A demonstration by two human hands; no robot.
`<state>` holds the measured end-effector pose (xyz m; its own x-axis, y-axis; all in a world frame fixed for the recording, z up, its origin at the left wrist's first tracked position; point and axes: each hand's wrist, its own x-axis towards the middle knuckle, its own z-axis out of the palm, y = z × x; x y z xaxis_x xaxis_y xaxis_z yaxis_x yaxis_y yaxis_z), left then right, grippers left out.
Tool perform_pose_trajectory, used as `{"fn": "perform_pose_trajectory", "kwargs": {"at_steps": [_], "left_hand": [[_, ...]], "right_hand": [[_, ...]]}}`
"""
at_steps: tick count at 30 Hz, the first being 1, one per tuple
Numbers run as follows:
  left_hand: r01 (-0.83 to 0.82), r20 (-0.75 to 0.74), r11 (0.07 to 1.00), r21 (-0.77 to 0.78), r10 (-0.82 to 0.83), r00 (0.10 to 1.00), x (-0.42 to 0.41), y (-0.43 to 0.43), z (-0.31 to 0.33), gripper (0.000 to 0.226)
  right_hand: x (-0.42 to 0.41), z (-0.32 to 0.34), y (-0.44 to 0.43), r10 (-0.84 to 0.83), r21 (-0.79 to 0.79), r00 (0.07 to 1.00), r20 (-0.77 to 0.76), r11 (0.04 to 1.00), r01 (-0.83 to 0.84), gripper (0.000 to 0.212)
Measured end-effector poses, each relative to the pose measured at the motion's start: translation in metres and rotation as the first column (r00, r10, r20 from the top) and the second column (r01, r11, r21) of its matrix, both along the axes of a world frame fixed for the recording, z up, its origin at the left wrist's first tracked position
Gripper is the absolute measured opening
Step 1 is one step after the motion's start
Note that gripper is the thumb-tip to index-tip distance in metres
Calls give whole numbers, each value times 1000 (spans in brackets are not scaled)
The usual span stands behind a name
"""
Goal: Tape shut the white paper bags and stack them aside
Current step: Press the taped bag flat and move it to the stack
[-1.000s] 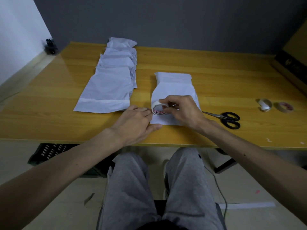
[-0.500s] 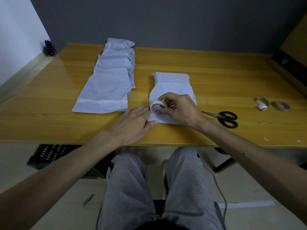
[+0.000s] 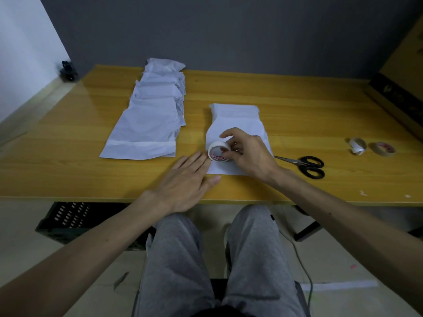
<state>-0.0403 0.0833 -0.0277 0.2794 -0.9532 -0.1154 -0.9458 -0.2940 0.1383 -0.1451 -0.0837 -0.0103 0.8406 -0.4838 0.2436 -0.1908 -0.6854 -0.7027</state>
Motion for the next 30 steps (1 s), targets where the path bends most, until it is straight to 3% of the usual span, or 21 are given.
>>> {"fn": "perform_pose_trajectory", "kwargs": {"at_steps": [5,14,30], "left_hand": [[42,86,999,-10,-41,995,4,-7,3,92],[53,132,998,16,-55,990,8,-4,3,76],[34,161,999,20,-37,986,7,-7,4,66]], "right_hand": [[3,-4,2,64,-79,997,52,995,-60,23],[-9,-2,-14,126,-263,991,39,958,-111,28],[-39,23,-45,134,-400,957,-258,887,-232,34]]}}
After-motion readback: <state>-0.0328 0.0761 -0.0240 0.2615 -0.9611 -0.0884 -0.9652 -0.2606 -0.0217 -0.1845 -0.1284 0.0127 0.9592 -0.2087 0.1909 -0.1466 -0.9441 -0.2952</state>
